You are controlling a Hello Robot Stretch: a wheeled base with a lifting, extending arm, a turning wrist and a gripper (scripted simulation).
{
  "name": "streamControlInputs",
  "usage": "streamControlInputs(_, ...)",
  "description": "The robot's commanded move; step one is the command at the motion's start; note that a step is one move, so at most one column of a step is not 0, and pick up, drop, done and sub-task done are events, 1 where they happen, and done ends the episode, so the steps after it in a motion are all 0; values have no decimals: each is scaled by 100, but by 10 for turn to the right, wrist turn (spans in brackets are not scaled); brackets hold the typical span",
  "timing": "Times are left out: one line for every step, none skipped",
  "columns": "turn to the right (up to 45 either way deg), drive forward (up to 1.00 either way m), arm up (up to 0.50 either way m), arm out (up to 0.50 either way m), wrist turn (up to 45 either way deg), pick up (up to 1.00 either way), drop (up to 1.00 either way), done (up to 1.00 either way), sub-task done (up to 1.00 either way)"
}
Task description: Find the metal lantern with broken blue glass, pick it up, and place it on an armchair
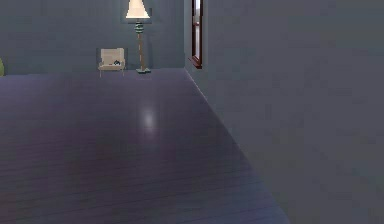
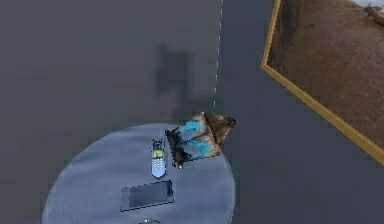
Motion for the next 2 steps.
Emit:
streamControlInputs(0,0,38,0,0,0,0,0,0)
streamControlInputs(0,0,0,22,0,0,0,0,0)
